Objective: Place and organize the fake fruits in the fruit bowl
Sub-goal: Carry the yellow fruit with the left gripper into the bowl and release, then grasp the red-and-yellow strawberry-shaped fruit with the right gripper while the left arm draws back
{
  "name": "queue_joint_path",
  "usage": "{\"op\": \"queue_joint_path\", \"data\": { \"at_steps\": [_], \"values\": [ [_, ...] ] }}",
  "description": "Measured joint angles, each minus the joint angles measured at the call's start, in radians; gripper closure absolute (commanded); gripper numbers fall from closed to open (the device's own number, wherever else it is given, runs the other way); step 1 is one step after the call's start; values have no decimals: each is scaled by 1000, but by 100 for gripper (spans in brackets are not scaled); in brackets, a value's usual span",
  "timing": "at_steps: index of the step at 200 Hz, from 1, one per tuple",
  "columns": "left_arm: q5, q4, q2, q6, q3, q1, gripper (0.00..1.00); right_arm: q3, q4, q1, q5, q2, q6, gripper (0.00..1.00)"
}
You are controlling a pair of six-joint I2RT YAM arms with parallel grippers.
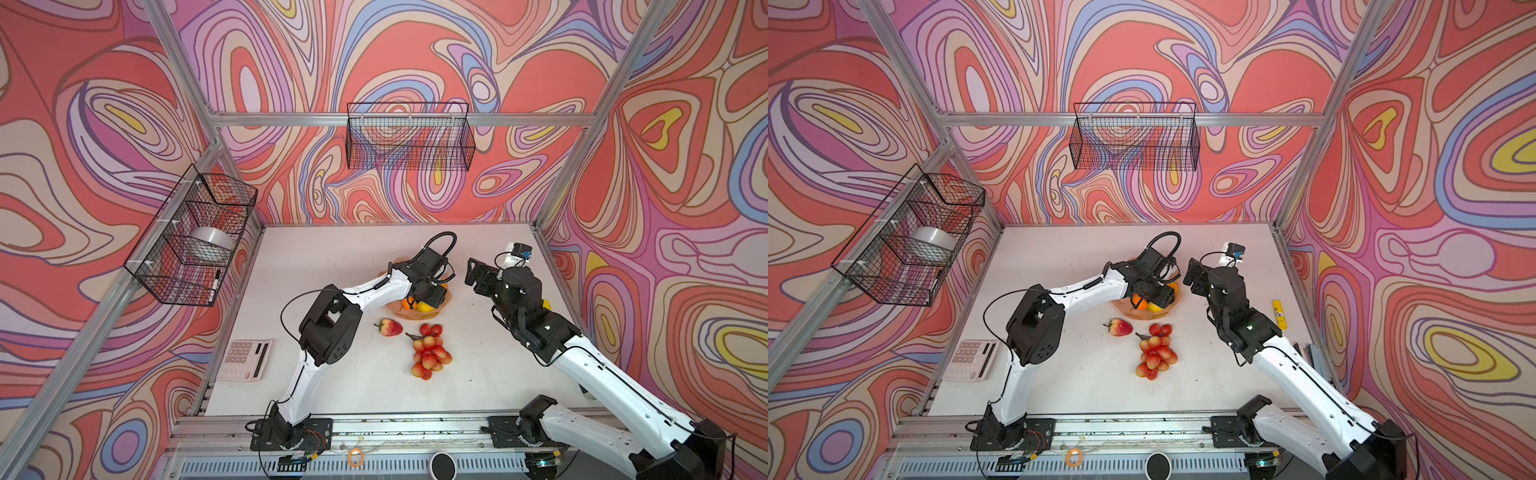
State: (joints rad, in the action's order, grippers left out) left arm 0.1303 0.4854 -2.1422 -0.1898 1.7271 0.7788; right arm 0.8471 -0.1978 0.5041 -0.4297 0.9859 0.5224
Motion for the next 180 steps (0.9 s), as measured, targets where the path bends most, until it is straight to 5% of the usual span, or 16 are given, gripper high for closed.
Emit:
{"op": "queue_joint_path", "data": {
  "at_steps": [44,100,144,180],
  "values": [
    [-80,-87,298,-23,-158,-38,23,47,-31,0,3,37,-47,3],
    [-306,-291,900,-96,-686,-208,11,200,-110,19,169,279,-100,10],
    [-321,-271,1177,-250,-1054,-390,8,283,-164,245,245,487,-148,12],
    [-288,-263,1336,-351,-1181,-459,7,296,-205,373,312,557,-165,14]
  ]
}}
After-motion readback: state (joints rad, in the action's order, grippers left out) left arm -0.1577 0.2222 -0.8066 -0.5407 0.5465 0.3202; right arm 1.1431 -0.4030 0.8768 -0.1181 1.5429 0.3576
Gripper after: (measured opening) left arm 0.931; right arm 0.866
